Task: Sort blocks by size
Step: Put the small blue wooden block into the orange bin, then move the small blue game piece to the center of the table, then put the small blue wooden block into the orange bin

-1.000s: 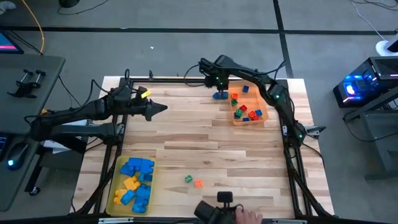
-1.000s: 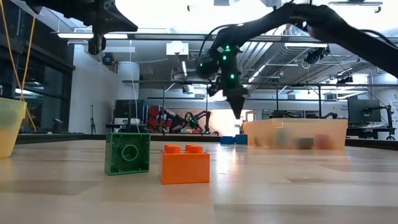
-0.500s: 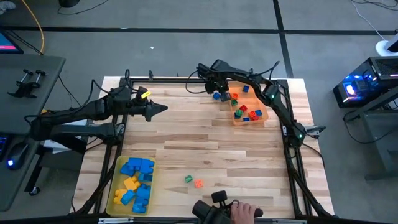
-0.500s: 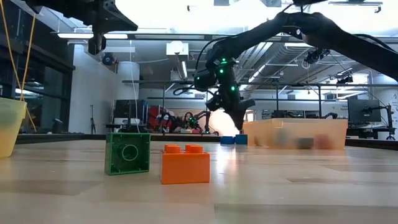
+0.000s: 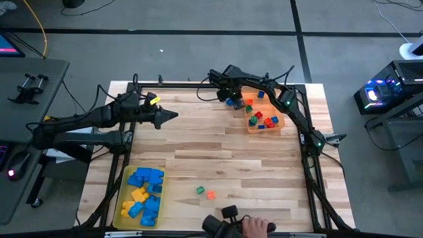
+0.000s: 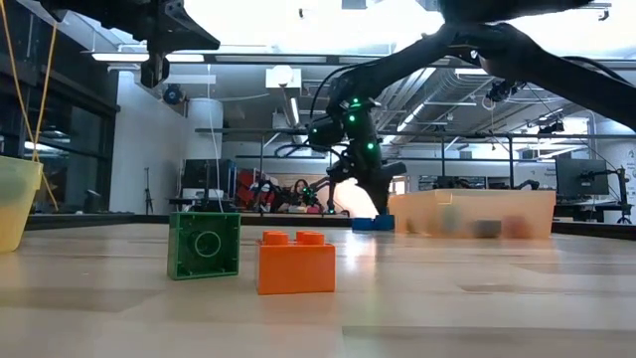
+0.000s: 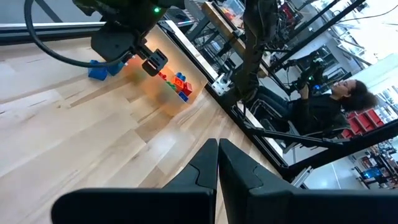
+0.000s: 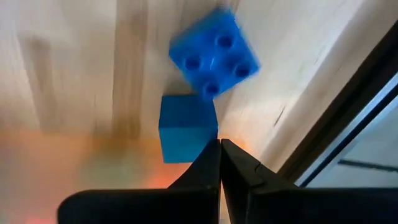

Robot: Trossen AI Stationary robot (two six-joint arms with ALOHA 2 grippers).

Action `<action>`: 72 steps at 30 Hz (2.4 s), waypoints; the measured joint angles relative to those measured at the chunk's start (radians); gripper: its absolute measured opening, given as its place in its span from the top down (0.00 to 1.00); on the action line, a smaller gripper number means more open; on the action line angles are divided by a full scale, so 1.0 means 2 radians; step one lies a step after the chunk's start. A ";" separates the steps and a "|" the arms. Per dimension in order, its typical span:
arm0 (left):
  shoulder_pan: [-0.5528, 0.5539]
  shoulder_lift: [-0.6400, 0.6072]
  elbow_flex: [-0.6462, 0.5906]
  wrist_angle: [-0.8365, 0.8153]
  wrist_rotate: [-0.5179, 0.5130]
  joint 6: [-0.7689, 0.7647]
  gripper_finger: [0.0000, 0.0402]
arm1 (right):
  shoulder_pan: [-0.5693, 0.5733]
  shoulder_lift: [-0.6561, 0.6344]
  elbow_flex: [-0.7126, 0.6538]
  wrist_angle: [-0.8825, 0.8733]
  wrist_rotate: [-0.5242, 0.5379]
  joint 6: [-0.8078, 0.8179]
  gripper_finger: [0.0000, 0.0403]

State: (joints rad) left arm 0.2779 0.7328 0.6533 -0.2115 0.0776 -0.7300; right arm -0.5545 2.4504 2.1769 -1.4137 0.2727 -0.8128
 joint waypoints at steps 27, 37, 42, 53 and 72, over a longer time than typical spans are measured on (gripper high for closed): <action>0.000 0.000 0.000 -0.001 0.000 0.000 1.00 | 0.037 0.001 0.000 0.148 -0.027 0.009 1.00; 0.000 0.000 0.000 -0.001 0.001 0.000 1.00 | 0.047 0.001 0.000 0.126 -0.144 0.019 1.00; 0.000 0.000 0.000 -0.001 0.001 -0.001 1.00 | 0.068 0.001 0.000 0.081 -0.194 0.015 1.00; 0.000 0.000 0.000 -0.001 0.001 0.000 1.00 | 0.100 -0.013 0.000 0.030 -0.189 0.055 1.00; -0.016 0.000 0.000 -0.038 0.022 0.013 1.00 | 0.001 -0.027 0.001 0.047 -0.136 0.219 1.00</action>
State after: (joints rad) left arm 0.2466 0.7330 0.6537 -0.2867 0.1207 -0.7040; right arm -0.5517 2.3957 2.1788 -1.3205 0.0004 -0.3743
